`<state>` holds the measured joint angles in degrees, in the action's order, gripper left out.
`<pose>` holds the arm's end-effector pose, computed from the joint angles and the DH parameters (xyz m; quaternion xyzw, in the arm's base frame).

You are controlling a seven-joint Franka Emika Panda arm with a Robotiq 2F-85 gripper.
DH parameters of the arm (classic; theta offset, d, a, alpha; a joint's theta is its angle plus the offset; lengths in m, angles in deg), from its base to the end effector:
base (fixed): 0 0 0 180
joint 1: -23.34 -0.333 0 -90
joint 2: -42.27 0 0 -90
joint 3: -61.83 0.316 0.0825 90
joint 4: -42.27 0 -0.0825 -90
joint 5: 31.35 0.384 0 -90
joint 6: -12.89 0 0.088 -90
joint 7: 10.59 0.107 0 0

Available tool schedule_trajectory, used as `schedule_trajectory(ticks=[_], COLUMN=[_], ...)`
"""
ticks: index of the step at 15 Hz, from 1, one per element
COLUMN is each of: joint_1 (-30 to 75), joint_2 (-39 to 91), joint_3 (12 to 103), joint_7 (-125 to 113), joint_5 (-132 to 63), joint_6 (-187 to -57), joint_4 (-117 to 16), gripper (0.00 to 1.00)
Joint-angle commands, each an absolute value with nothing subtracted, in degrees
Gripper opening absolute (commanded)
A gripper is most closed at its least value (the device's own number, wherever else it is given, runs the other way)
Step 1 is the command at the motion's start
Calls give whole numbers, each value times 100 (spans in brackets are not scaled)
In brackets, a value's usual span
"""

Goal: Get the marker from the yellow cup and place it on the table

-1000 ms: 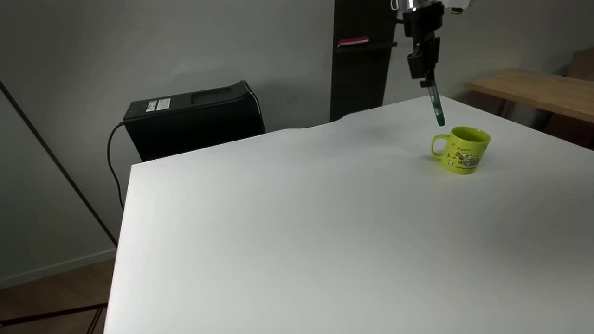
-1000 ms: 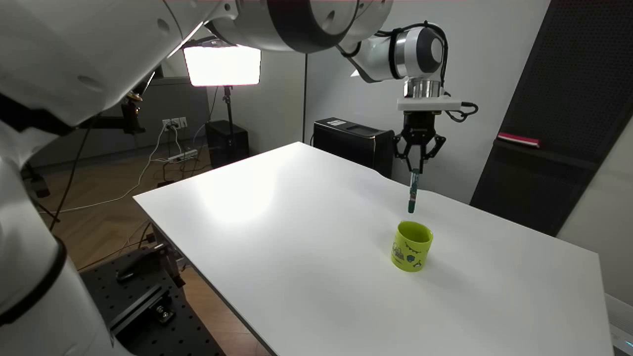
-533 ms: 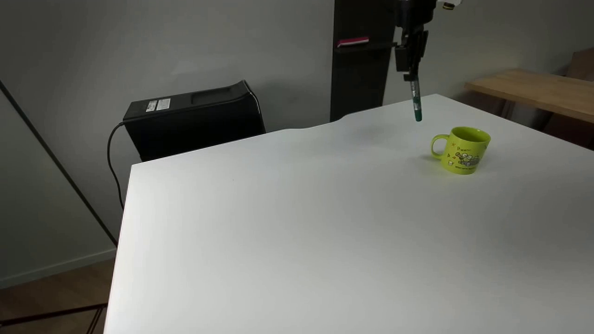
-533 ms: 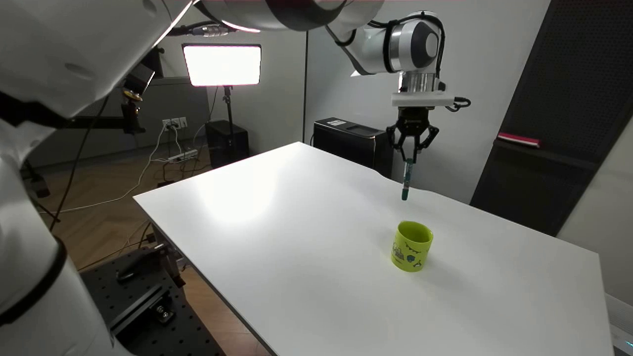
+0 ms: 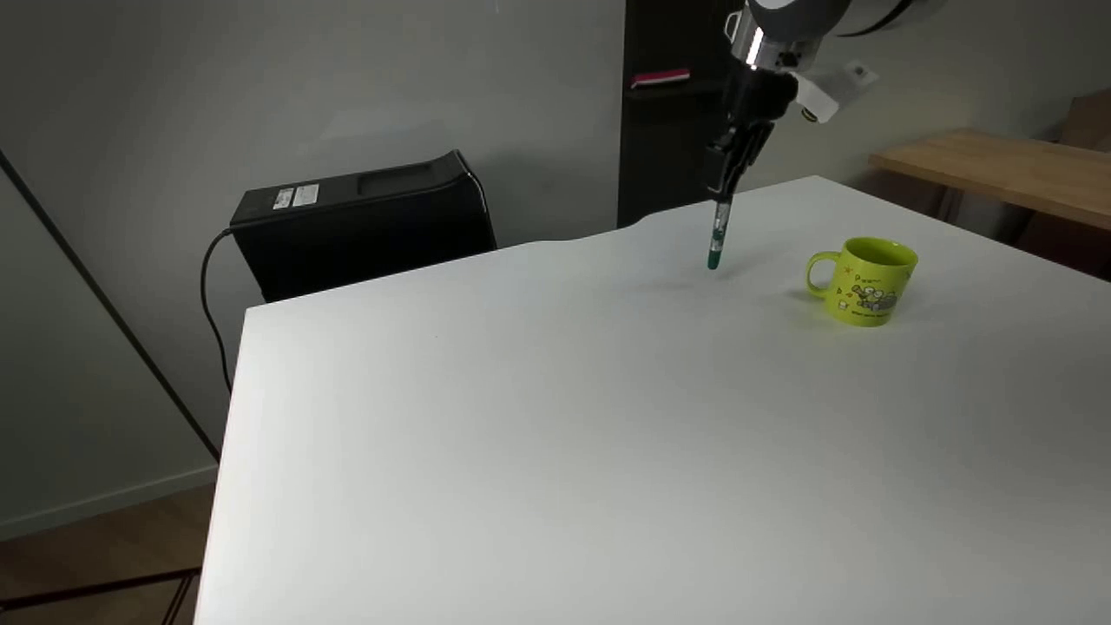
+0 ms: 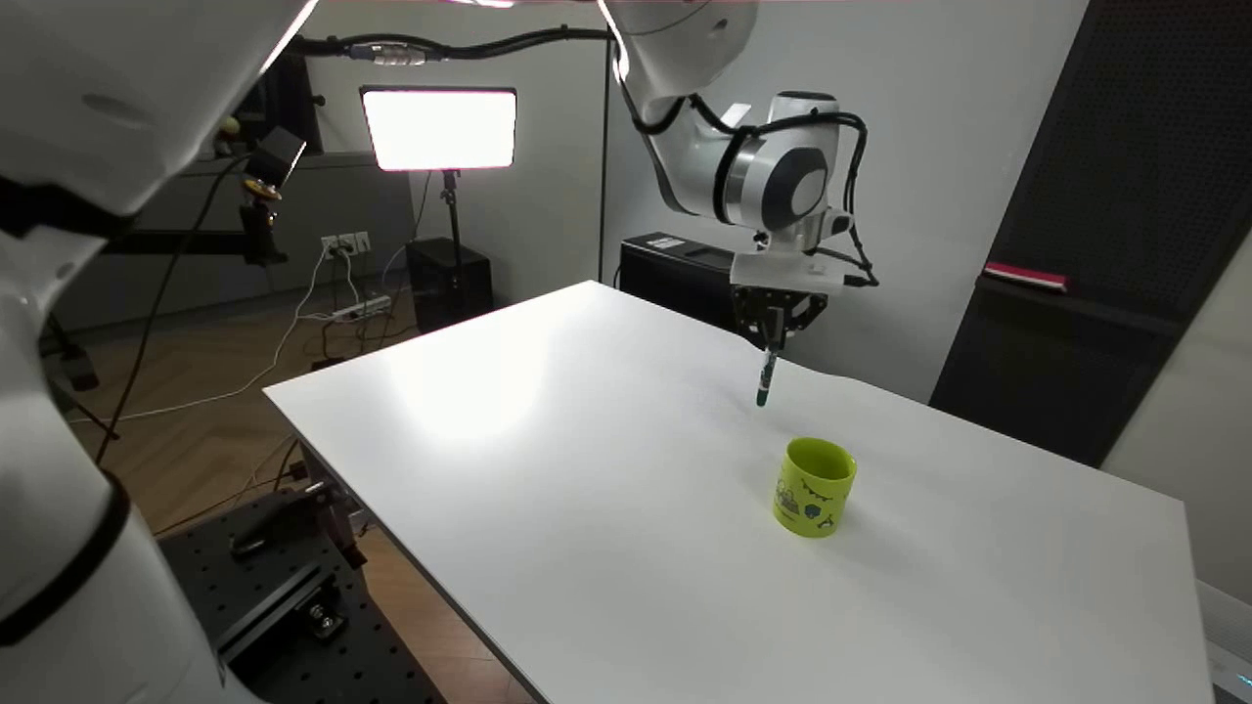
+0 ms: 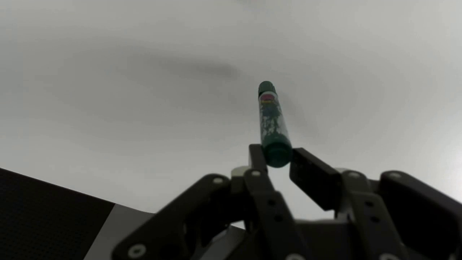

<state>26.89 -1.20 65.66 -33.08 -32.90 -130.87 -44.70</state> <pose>0.7334 -0.0052 0.2364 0.9739 0.1942 0.1171 0.0102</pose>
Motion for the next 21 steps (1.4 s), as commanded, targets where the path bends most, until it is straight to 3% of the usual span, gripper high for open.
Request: schedule_trajectory(ticks=[1, 10, 13, 21], joint_1=[2856, 3383, 3323, 2874], joint_2=[475, 633, 604, 775], joint_3=[6788, 7484, 7370, 6782], joint_7=[-3127, -2896, -2670, -2356], joint_5=[-3090, -3209, -3463, -3432], joint_6=[-14685, -17395, -17761, -14678], joint_4=[-5904, -7721, -8011, -7665], gripper=[7, 7, 7, 7])
